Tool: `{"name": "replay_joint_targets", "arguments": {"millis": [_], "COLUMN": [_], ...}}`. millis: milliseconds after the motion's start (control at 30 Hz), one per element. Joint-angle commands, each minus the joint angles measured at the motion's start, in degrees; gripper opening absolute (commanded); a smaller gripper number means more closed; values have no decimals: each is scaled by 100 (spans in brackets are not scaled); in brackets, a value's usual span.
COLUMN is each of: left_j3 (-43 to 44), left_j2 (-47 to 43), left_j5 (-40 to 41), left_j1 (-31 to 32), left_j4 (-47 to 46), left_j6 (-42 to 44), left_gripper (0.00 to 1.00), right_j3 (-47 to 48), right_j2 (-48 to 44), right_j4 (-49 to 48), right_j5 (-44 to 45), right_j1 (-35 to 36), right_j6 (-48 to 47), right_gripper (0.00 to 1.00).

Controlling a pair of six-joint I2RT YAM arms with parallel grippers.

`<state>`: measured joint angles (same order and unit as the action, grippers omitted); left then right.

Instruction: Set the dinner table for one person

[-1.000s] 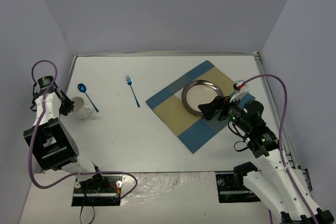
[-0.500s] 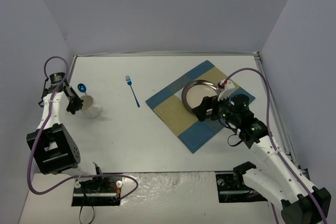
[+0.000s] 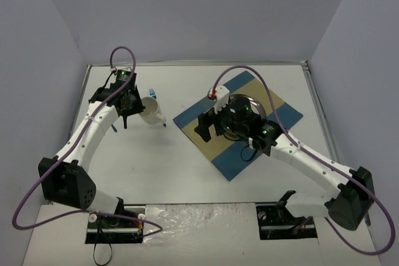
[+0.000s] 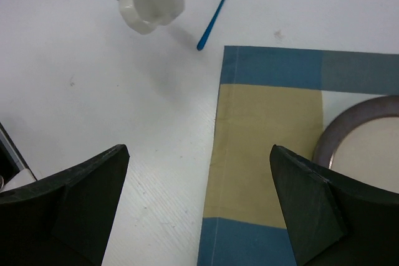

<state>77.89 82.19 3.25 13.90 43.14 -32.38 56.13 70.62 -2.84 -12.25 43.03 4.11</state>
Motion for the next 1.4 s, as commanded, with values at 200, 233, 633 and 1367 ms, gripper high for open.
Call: {"name": "replay_joint_targets", "arguments": {"millis": [200,233,633,1367], "left_j3": [969,979,989,995], "left_j2": [222,232,107,-29], "left_j5": [536,536,519,315], "left_j1": [950,981,1132,1246], "left_j4": [-5,22,113,195], "left_j6": [-554,-569,-664,-691], "left_gripper": [0,0,0,0], "right_j3": [1198,1298,1767,1637], "right_j2": [1334,1460,2204,2451], "right_j4": [-567,-569,-797,-1463], "right_j5": [934,1005,1172,1207], "right_j1": [872,911,1108,1111], "right_j6": [-765,-822,-1088,-1176], "right_gripper": [86,86,71,30]}}
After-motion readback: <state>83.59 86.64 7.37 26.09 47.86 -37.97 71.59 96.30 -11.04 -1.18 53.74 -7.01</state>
